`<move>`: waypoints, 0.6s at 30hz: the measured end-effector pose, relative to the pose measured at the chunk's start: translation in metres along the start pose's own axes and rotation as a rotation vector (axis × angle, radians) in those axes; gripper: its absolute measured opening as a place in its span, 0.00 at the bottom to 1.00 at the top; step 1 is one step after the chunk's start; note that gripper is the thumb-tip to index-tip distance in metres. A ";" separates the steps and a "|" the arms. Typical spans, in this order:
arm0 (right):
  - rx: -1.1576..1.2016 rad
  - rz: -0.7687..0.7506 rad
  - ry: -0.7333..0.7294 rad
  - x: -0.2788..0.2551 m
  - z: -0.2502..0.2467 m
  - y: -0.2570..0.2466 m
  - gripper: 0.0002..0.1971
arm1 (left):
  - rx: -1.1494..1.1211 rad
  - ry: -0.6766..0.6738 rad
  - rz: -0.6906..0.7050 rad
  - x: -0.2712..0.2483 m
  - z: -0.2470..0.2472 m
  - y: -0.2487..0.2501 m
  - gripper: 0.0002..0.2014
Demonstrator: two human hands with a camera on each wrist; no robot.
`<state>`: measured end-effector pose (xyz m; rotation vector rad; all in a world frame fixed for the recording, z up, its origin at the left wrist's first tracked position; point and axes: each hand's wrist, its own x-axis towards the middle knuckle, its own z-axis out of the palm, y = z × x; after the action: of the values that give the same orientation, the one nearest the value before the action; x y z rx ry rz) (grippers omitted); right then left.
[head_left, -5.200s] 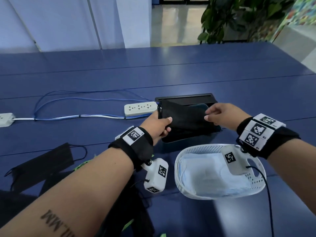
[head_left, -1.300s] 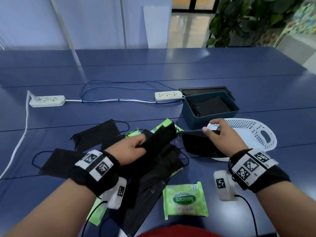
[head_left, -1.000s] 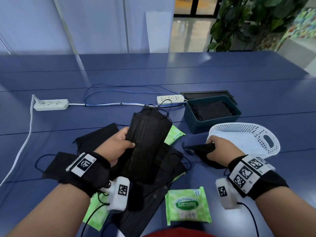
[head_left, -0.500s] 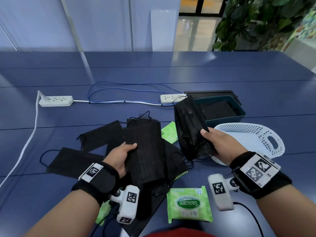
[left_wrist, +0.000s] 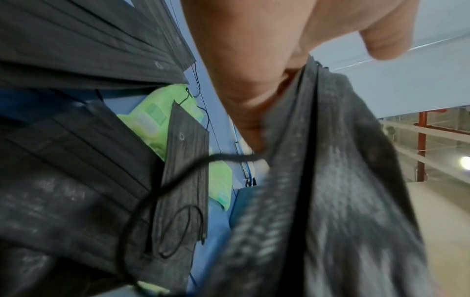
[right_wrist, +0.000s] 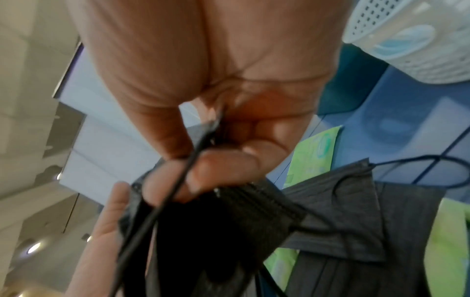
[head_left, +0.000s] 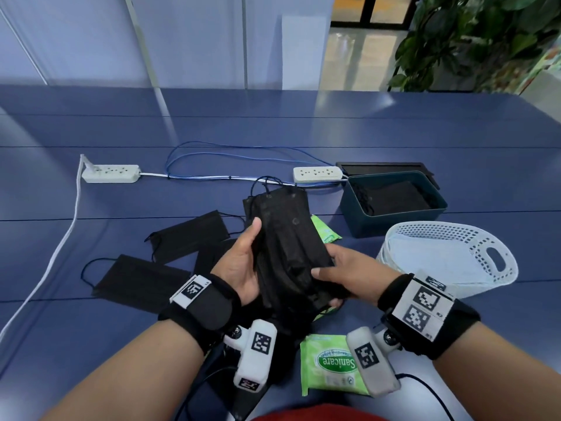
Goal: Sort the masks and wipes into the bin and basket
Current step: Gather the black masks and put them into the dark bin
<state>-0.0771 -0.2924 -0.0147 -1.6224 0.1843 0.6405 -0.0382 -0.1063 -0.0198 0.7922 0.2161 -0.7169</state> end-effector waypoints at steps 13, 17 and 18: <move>0.212 -0.023 0.029 0.010 -0.012 0.014 0.10 | -0.117 0.203 0.127 0.018 -0.007 0.011 0.13; 0.234 -0.043 0.070 0.012 -0.013 0.014 0.07 | -0.090 0.217 0.162 0.020 -0.009 0.009 0.15; 0.240 -0.049 0.055 0.012 -0.015 0.014 0.08 | -0.090 0.223 0.168 0.020 -0.011 0.009 0.16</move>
<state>-0.0695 -0.3060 -0.0322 -1.4097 0.2513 0.5165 -0.0168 -0.1042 -0.0312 0.7935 0.3761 -0.4567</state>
